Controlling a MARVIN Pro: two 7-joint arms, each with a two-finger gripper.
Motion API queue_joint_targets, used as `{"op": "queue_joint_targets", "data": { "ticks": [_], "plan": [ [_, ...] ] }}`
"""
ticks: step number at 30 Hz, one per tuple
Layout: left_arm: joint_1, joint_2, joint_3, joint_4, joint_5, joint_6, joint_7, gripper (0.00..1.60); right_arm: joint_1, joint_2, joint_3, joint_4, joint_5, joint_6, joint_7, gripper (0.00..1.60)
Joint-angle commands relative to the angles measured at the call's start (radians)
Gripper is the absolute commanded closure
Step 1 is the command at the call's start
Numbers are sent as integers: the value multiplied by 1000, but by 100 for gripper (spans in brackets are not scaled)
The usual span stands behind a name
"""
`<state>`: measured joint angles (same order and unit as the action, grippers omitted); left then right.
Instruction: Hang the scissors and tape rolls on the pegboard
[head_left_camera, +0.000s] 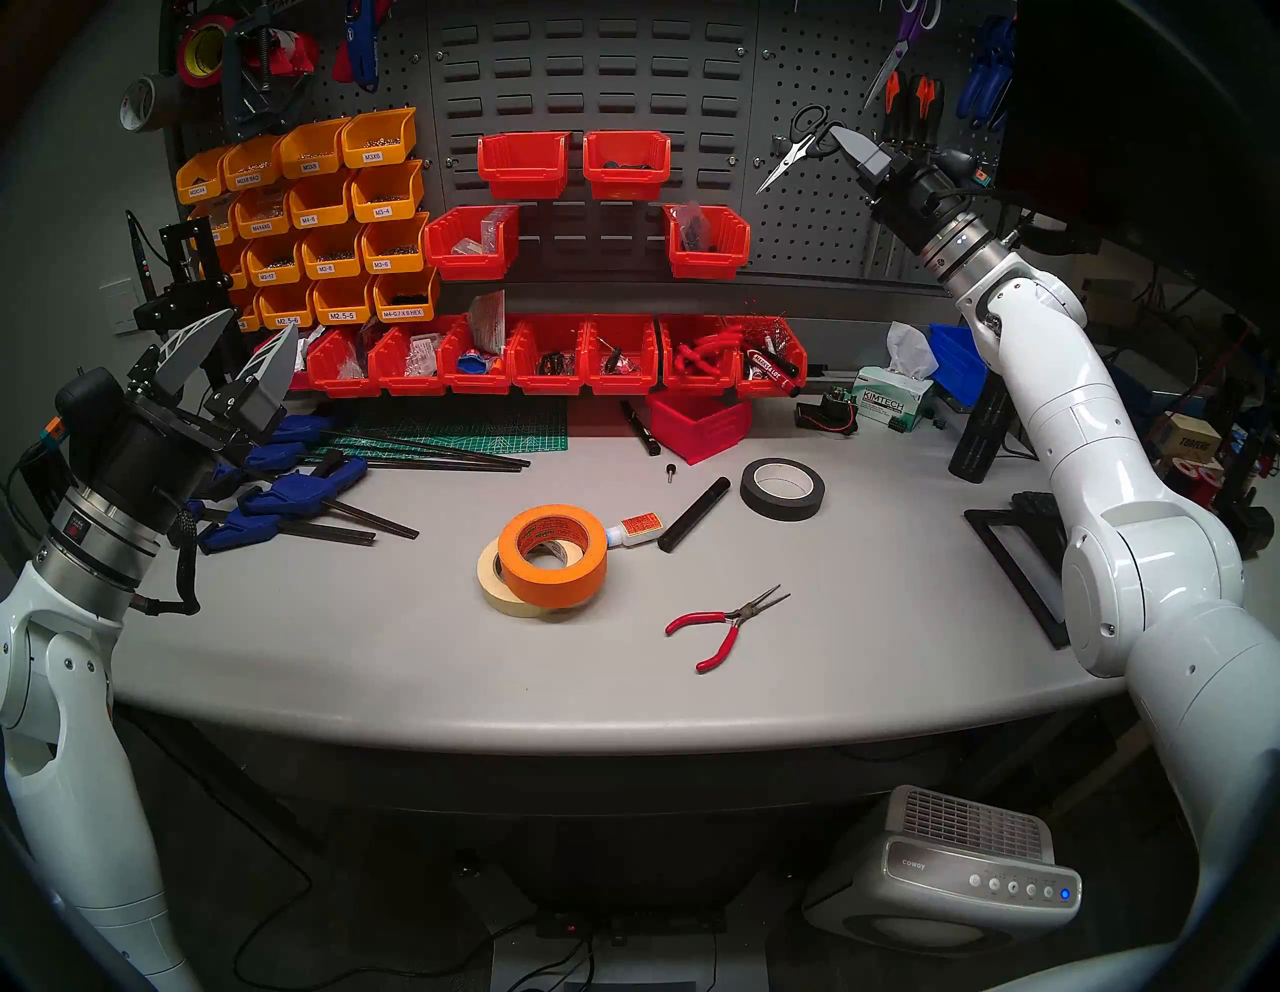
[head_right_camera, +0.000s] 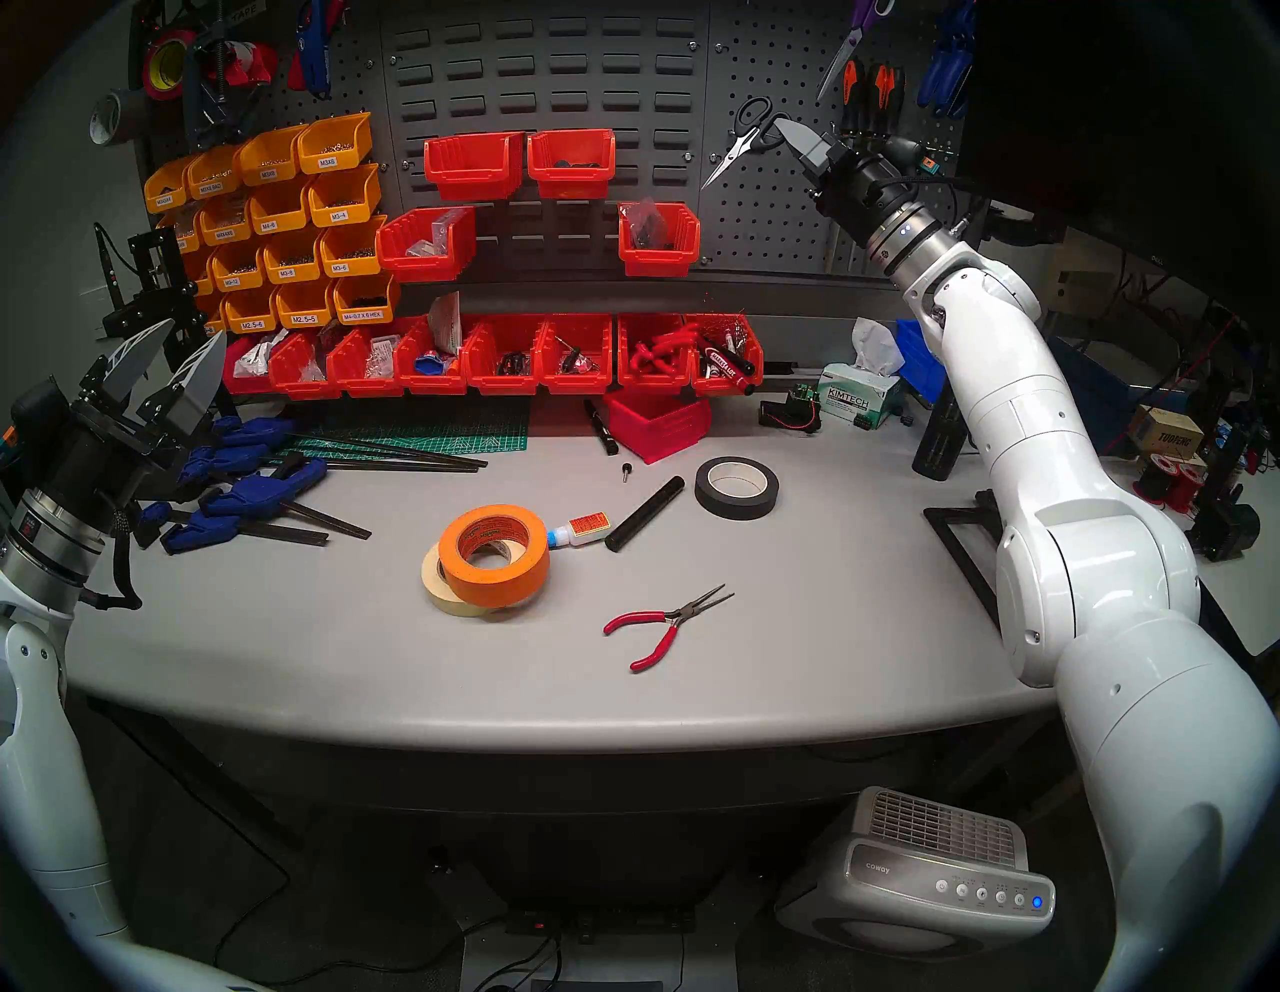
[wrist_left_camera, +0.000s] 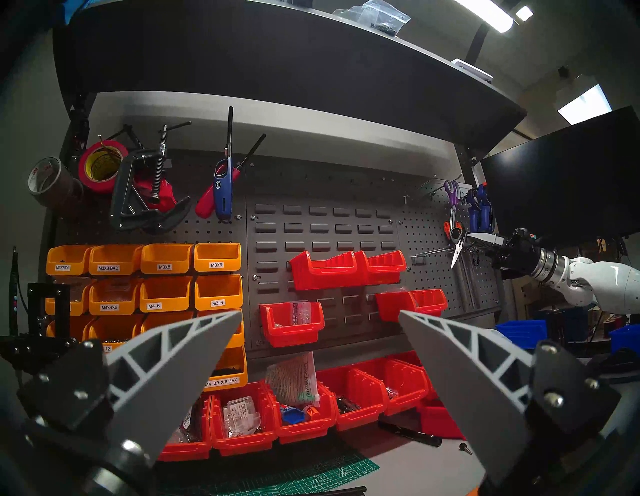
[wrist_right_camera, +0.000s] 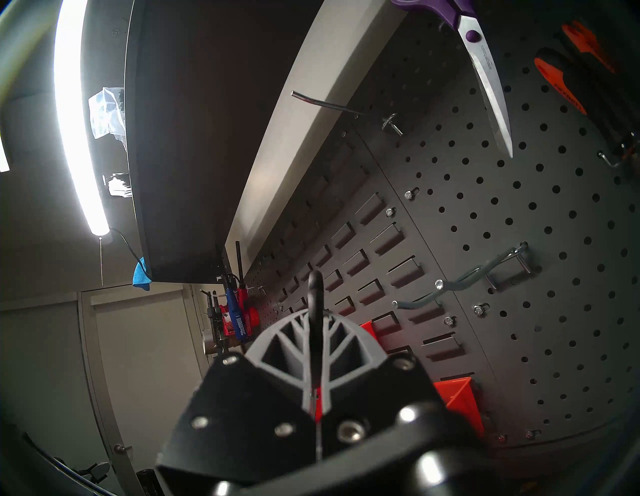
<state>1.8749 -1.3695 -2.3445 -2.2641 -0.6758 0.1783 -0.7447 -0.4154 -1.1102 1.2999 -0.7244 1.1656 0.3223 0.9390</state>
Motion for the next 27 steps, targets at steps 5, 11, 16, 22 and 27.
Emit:
{"op": "queue_joint_targets", "data": {
  "ticks": [5, 11, 16, 22, 27],
  "plan": [
    [-21, 11, -2, -19, -5, -11, -1, 0, 72, -10, 21, 18, 7, -17, -17, 160],
    [-20, 11, -8, -20, -7, -11, -1, 0, 80, -14, 18, 33, 7, -6, -23, 160],
    [-22, 13, -14, -19, -10, -10, -1, 0, 82, -20, 14, 42, 8, 1, -33, 160],
    [-26, 16, -17, -18, -13, -10, -1, 0, 85, -24, 10, 48, 8, 13, -43, 160],
    [-29, 18, -21, -19, -17, -7, -1, 0, 87, -28, 13, 48, 5, 15, -55, 160]
  ]
}}
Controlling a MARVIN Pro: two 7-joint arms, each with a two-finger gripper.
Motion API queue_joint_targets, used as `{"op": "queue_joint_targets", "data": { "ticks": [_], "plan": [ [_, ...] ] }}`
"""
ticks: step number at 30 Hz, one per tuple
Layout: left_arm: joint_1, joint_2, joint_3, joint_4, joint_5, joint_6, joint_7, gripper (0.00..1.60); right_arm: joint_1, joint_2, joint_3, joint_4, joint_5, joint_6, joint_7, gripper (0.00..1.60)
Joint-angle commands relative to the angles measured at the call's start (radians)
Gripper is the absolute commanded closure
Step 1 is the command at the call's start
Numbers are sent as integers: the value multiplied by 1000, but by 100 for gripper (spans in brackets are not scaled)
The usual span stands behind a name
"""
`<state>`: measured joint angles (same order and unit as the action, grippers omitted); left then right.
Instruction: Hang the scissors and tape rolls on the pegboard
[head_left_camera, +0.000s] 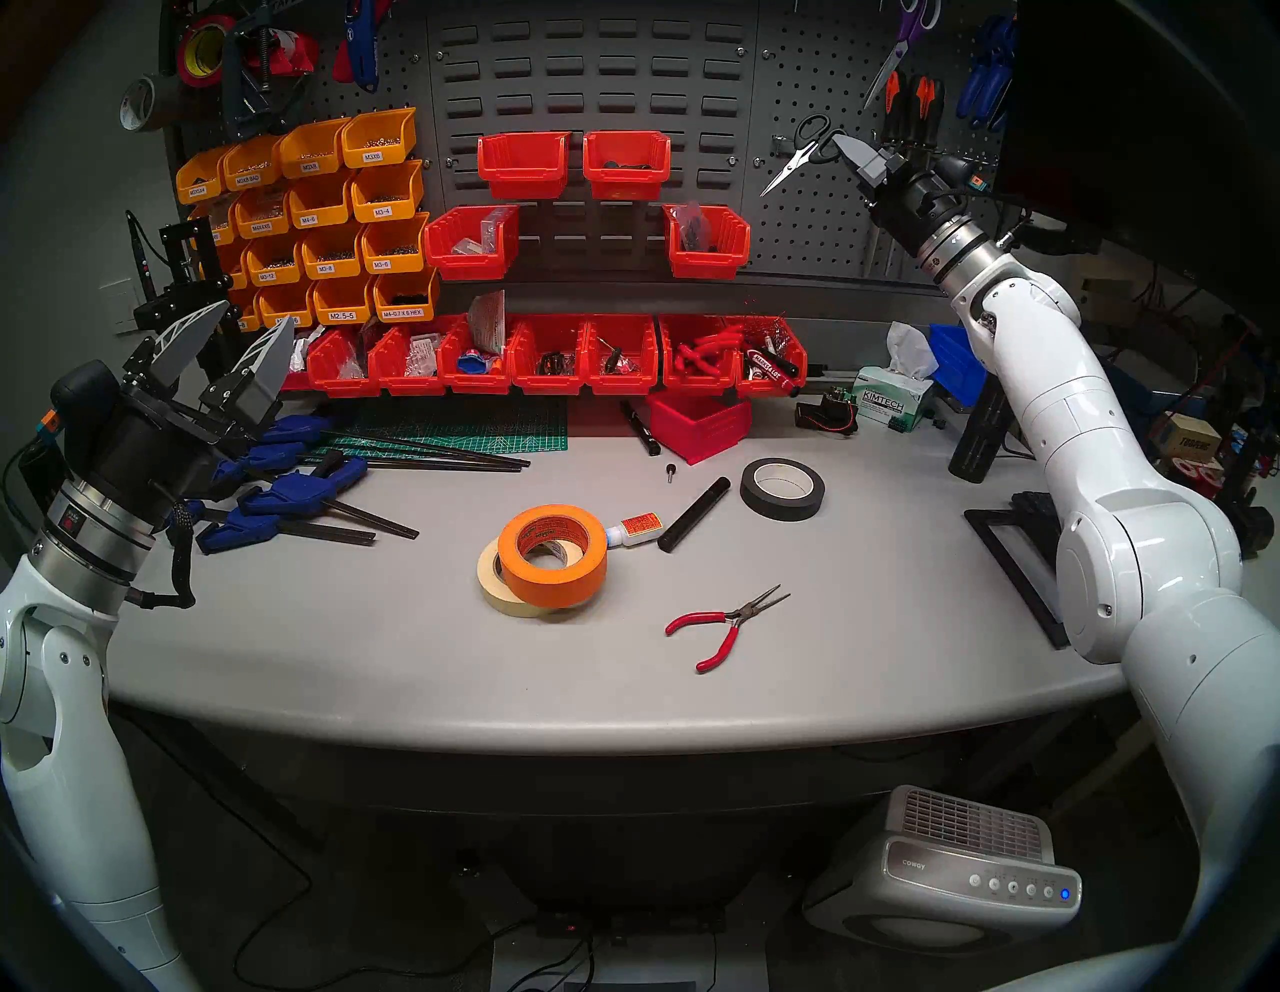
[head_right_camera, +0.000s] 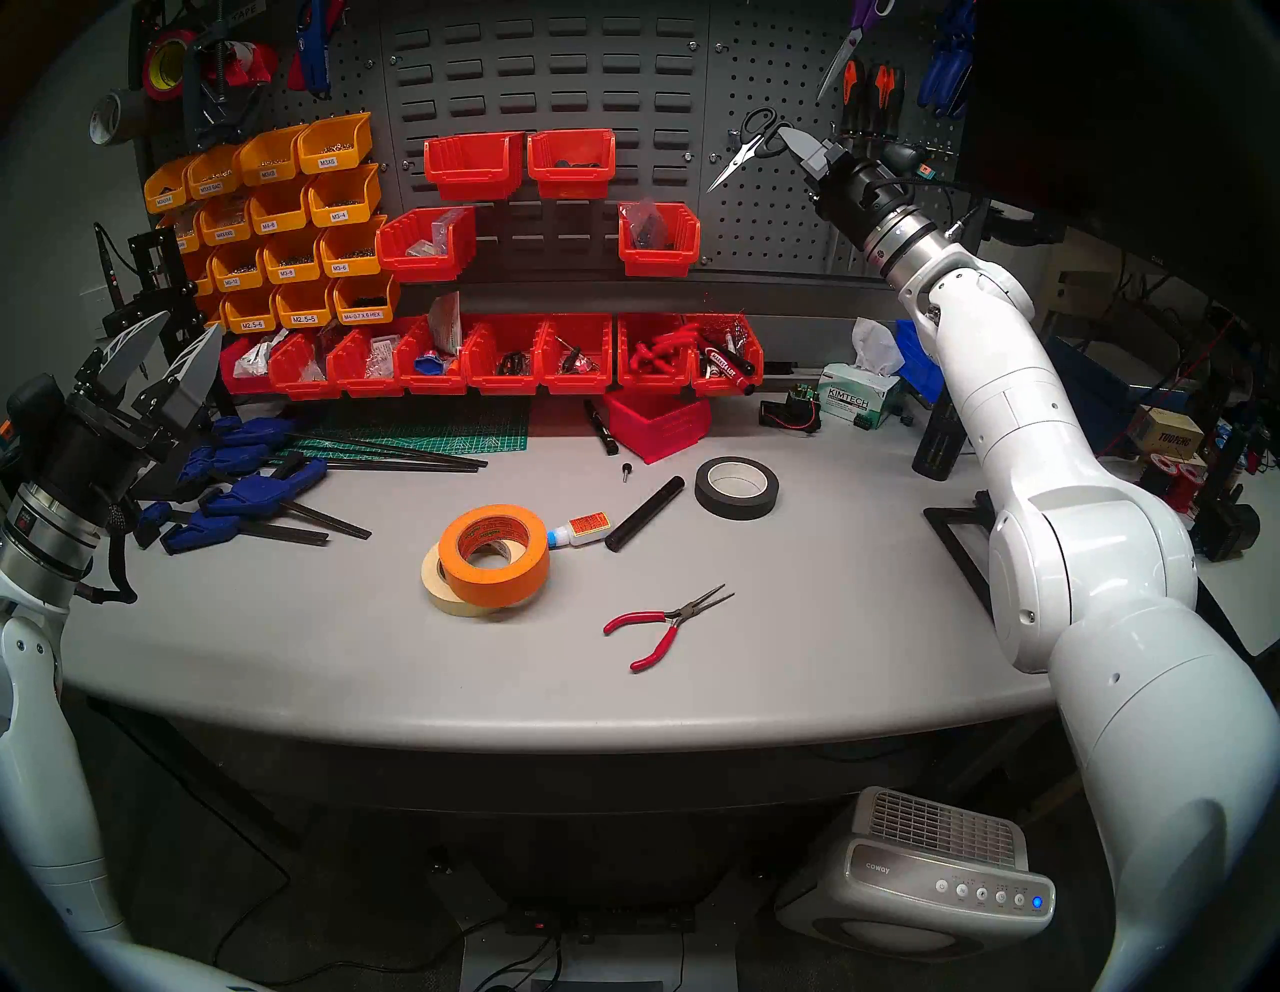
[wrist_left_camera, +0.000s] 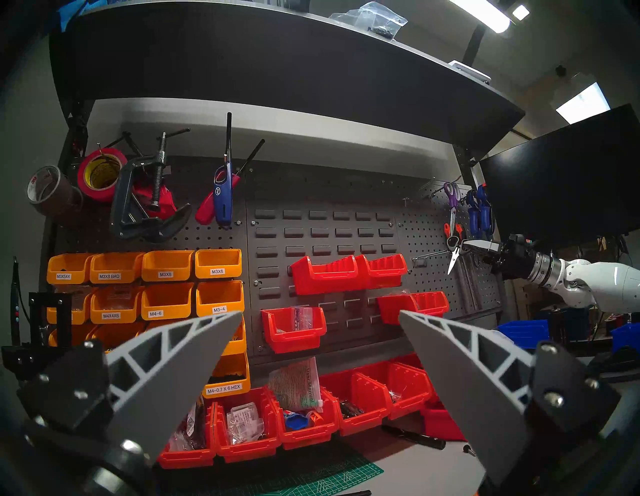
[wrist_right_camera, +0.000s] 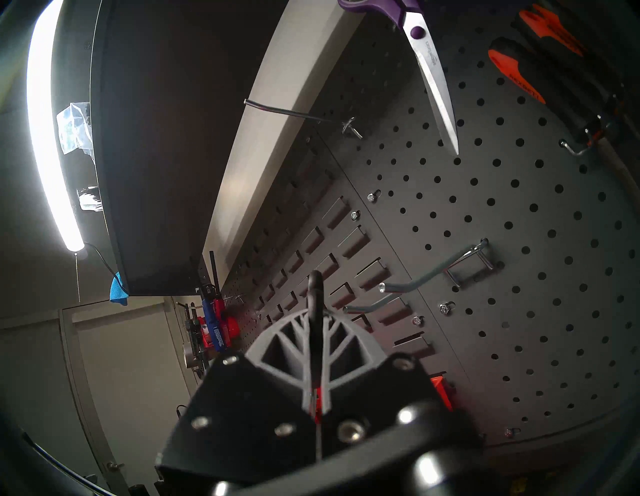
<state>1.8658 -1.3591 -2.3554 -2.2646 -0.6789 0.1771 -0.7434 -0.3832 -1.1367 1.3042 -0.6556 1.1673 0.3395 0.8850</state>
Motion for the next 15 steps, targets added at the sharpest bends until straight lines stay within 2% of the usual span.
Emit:
{"op": "queue_joint_targets", "data": {
  "ticks": [1, 15],
  "plan": [
    [-19, 8, -11, -19, -14, -5, -2, 0, 54, -2, 8, -24, 0, -8, -11, 160],
    [-18, 10, -21, -14, -17, -4, -4, 0, 45, -6, 14, -20, 4, -18, -36, 160]
  ]
}}
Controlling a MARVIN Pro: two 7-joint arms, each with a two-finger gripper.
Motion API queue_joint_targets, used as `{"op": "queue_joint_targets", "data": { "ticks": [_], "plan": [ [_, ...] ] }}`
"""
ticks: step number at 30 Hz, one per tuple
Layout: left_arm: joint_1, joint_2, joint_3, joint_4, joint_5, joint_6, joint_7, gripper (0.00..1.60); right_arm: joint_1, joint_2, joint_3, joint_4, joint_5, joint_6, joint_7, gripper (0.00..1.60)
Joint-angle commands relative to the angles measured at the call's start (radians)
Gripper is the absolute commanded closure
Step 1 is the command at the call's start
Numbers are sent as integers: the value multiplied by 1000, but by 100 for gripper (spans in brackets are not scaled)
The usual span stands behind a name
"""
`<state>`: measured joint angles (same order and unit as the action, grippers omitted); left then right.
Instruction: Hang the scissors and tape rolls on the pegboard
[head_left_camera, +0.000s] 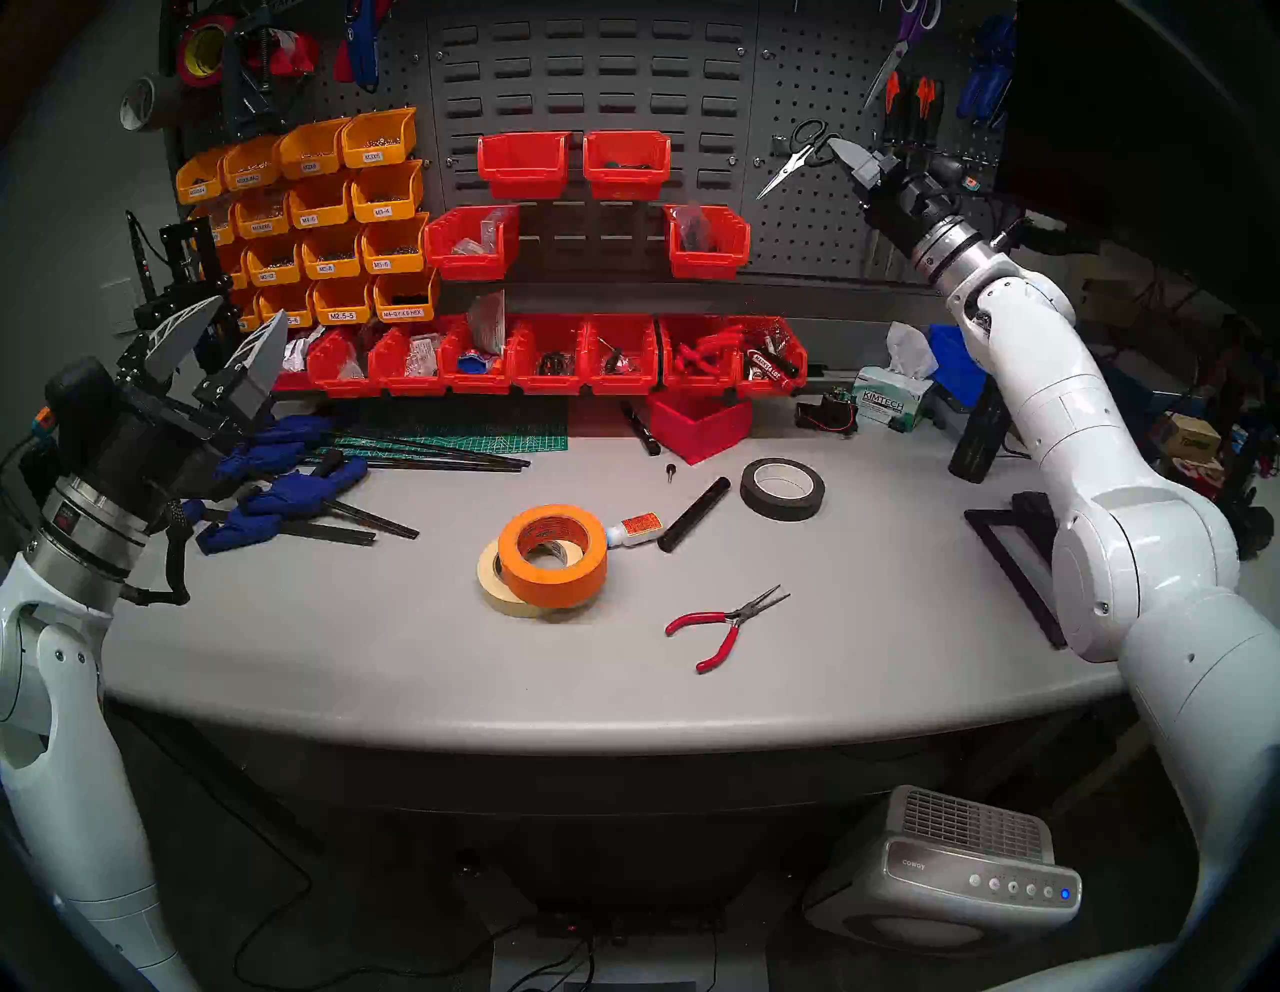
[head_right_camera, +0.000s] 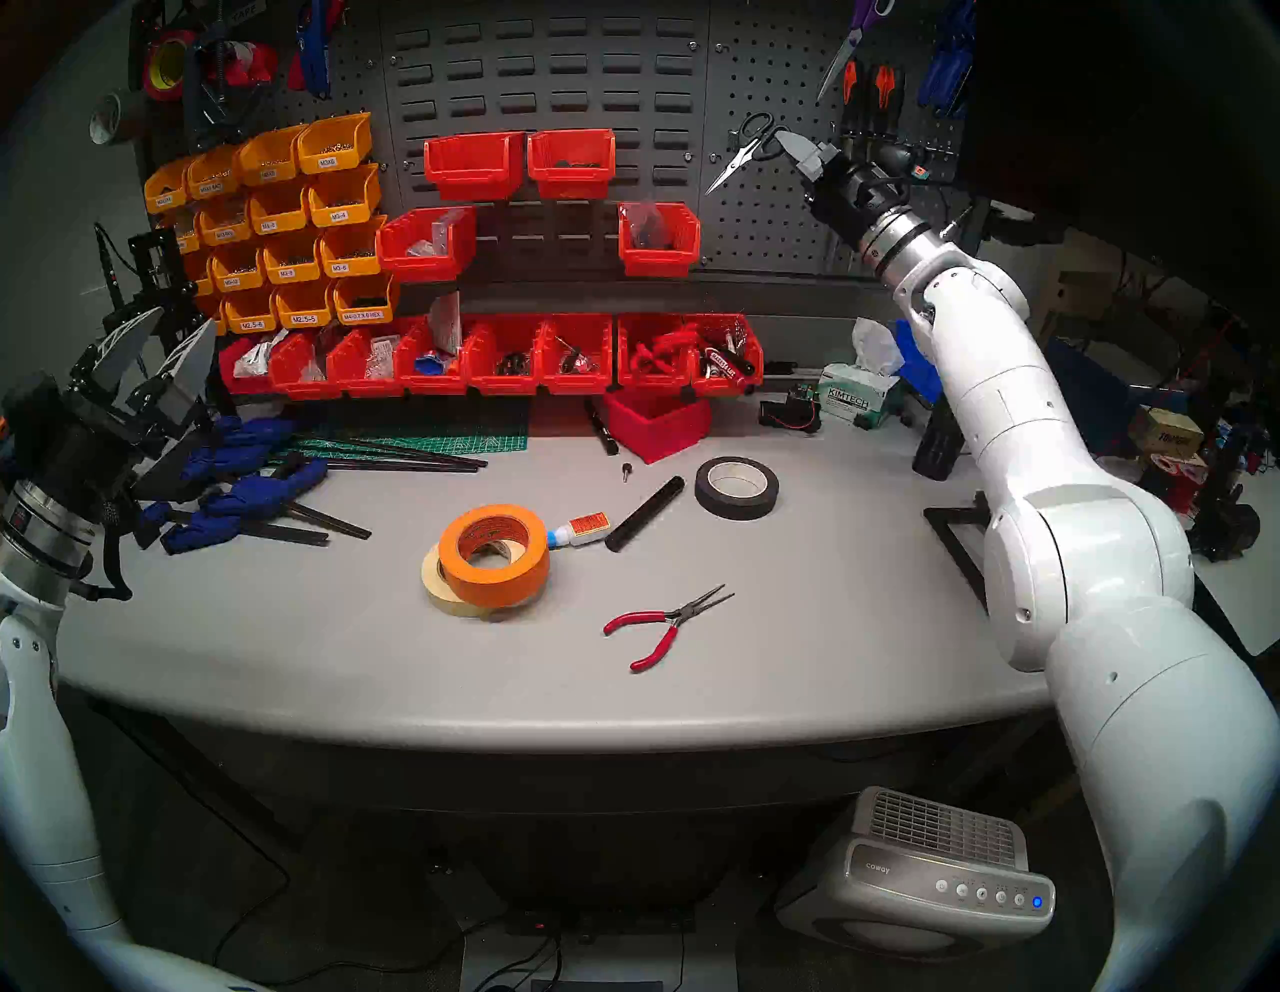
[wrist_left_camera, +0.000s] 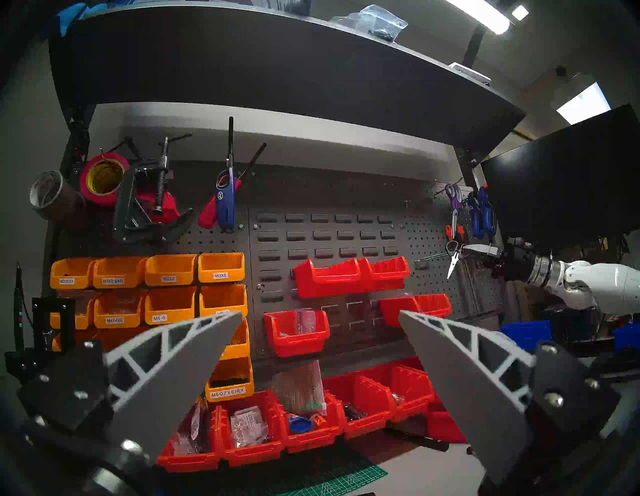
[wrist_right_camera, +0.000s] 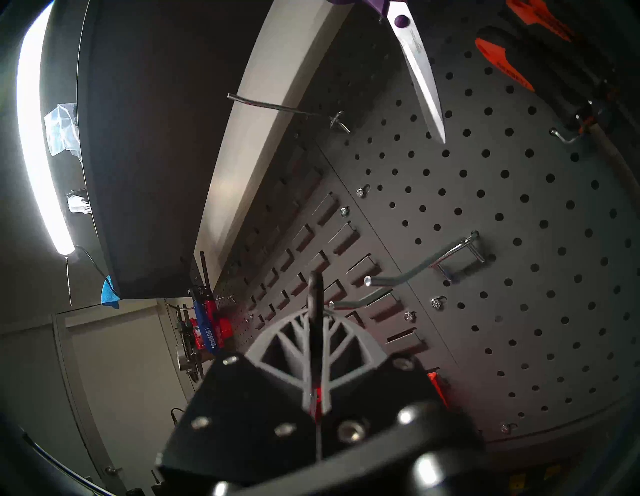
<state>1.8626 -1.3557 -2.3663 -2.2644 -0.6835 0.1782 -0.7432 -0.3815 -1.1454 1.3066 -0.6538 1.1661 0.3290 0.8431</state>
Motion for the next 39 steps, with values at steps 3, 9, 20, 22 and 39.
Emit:
{"op": "queue_joint_targets", "data": {
  "ticks": [3, 9, 20, 22, 39],
  "plan": [
    [-16, 8, -10, -14, -14, -5, -5, 0, 43, 0, 11, -16, 6, -5, 3, 160],
    [-19, 8, -8, -13, -15, -5, -4, 0, 48, -7, 7, -6, 4, -3, -1, 160],
    [-19, 9, -14, -12, -16, -5, -4, 0, 53, -15, 9, 4, 3, -9, -6, 160],
    [-19, 9, -15, -11, -17, -5, -5, 0, 53, -17, 10, 4, 3, -11, -11, 160],
    [-25, 14, -13, -15, -17, -2, -2, 0, 54, -10, -6, 5, -18, -3, -52, 160]
  ]
}}
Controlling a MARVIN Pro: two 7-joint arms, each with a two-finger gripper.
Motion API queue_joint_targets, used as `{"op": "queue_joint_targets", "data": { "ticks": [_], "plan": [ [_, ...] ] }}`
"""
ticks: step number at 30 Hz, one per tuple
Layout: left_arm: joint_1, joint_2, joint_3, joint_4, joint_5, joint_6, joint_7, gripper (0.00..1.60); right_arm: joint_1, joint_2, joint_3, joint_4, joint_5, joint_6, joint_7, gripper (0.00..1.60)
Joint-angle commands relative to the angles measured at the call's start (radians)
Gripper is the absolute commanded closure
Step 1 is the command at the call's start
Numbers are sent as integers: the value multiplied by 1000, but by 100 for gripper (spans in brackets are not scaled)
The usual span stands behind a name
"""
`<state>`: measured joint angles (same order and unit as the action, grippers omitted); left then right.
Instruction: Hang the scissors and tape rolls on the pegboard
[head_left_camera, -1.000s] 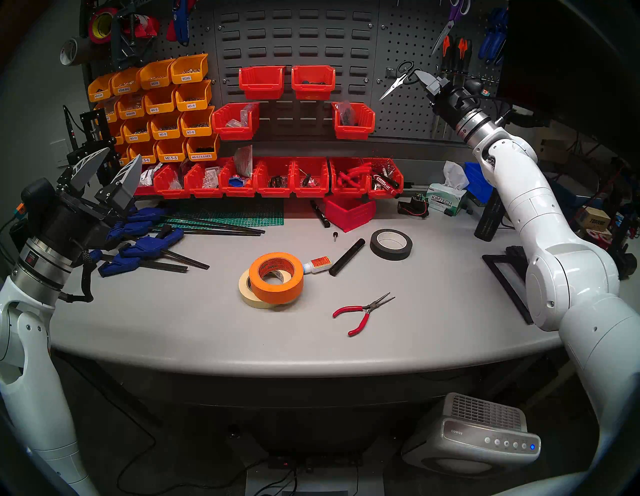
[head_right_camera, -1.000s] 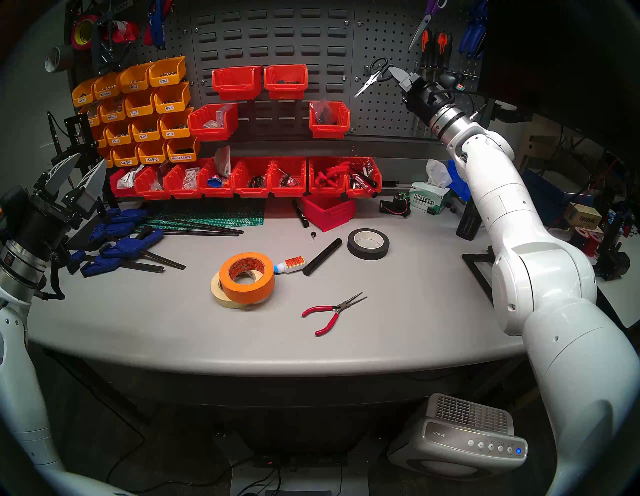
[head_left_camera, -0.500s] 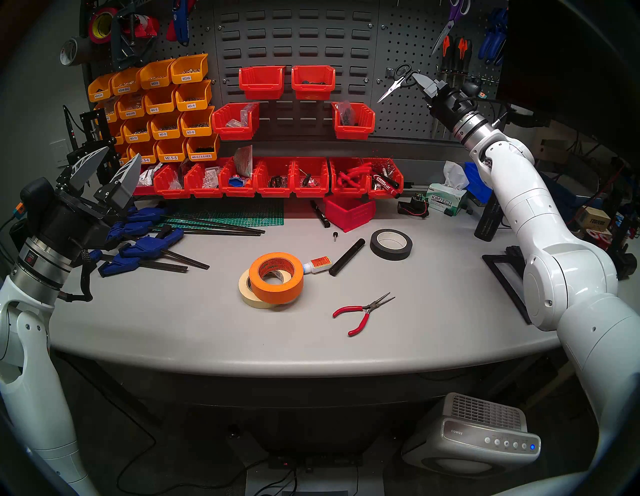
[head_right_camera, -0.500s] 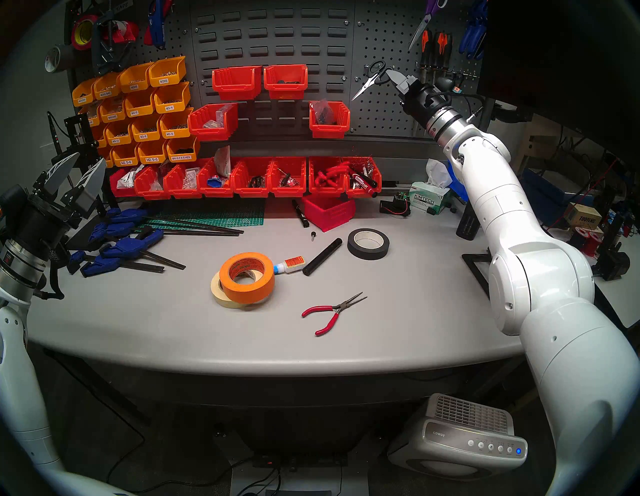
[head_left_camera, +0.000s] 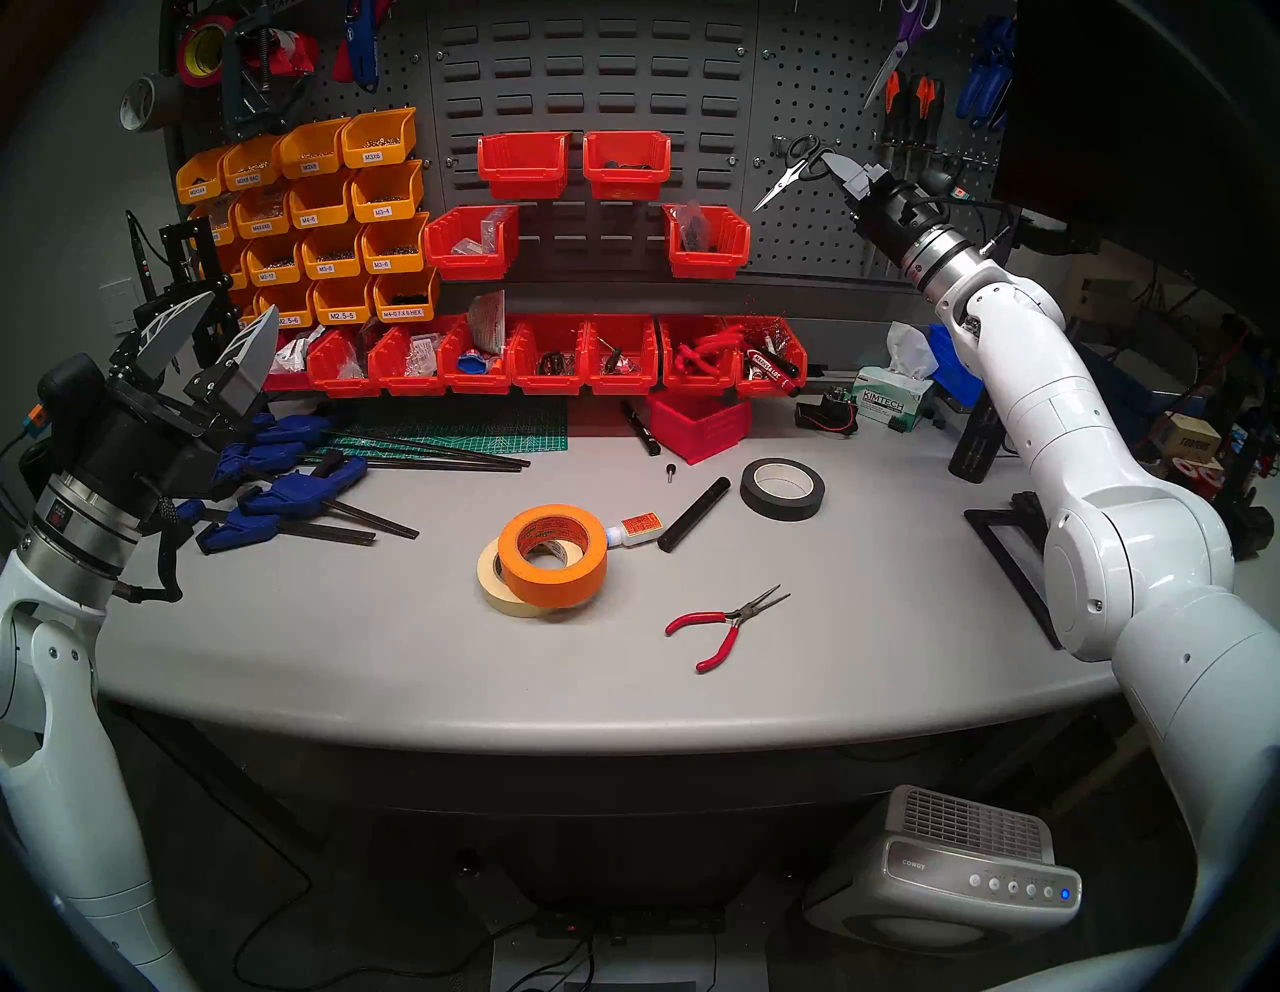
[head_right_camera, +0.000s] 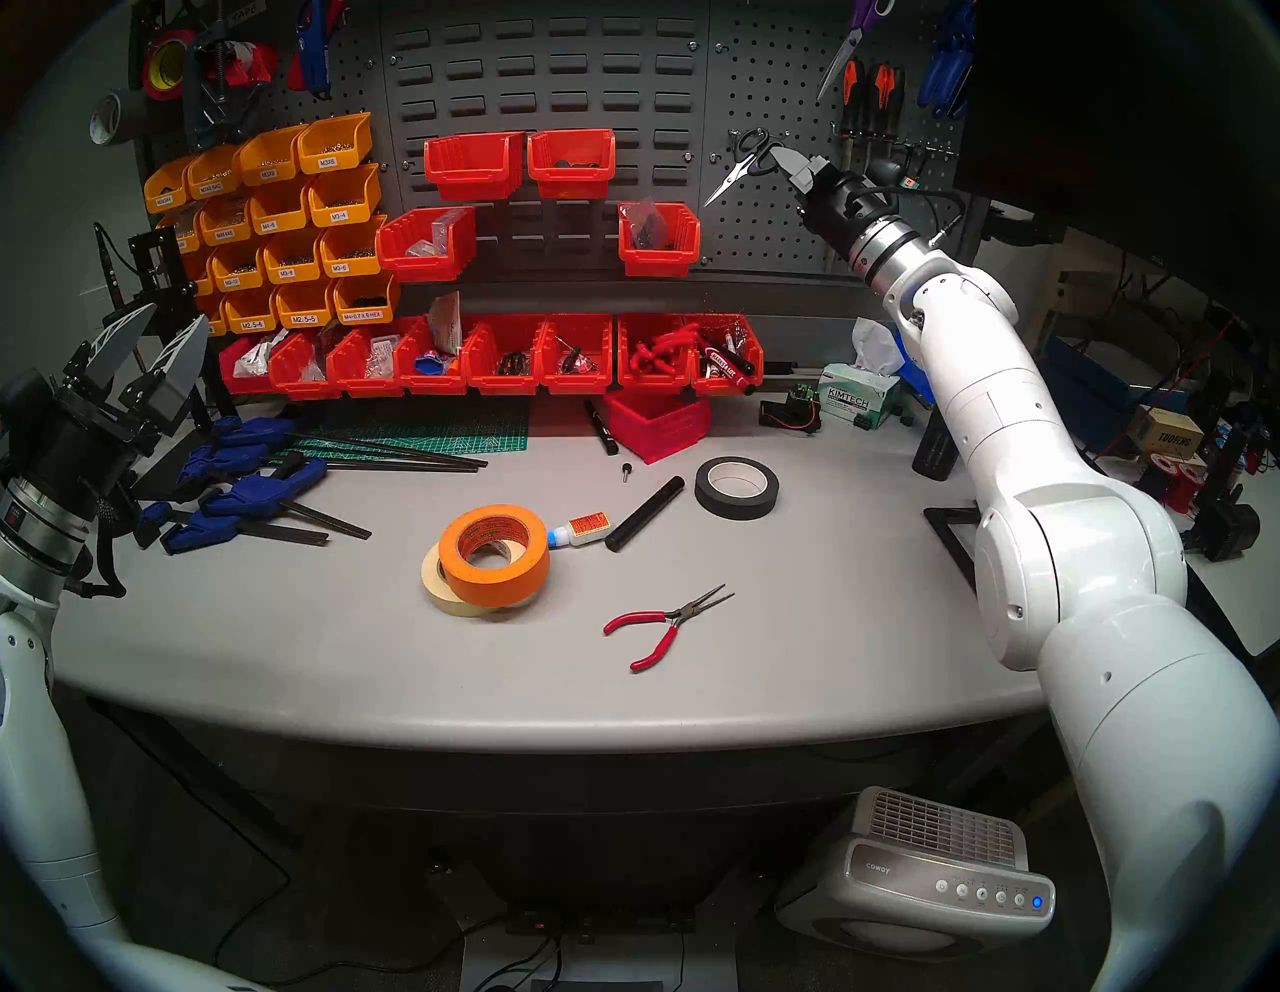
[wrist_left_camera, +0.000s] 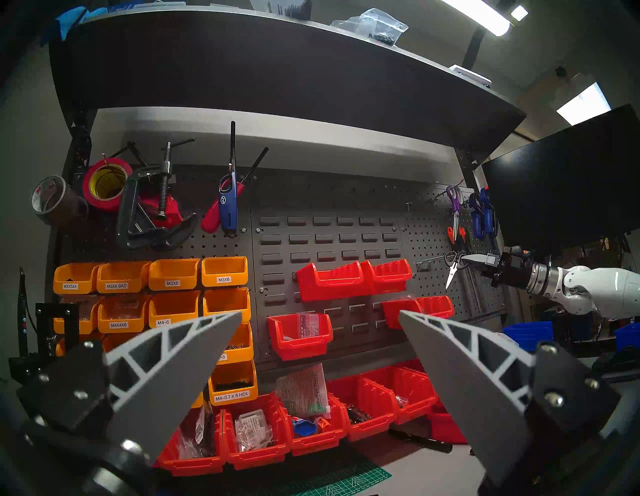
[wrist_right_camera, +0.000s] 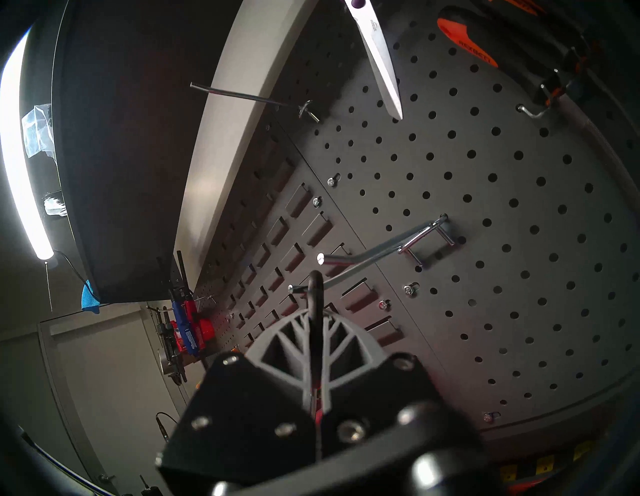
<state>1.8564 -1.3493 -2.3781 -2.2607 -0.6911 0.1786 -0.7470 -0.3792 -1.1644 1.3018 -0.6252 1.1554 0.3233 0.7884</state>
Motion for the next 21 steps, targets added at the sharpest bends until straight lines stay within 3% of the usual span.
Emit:
{"op": "queue_joint_targets", "data": {
  "ticks": [1, 9, 10, 13, 16, 18, 21],
  "plan": [
    [-19, 7, 0, -19, -9, -3, 2, 0, 52, 9, 0, -23, -8, 3, 2, 160],
    [-22, 8, 6, -21, -8, -1, 5, 0, 59, 9, -6, -25, -23, 13, -14, 160],
    [-23, 8, 7, -22, -7, -1, 6, 0, 61, 8, -6, -24, -27, 14, -17, 131],
    [-24, 8, 9, -21, -6, -2, 7, 0, 62, 8, -6, -21, -32, 17, -20, 110],
    [-26, 10, 10, -21, -6, -2, 8, 0, 64, 8, -6, -20, -39, 20, -24, 104],
    [-27, 11, 11, -20, -6, -1, 8, 0, 65, 8, -5, -19, -43, 21, -25, 82],
    [-27, 12, 11, -20, -7, -1, 8, 0, 67, 9, -7, -20, -50, 24, -30, 80]
  ]
}}
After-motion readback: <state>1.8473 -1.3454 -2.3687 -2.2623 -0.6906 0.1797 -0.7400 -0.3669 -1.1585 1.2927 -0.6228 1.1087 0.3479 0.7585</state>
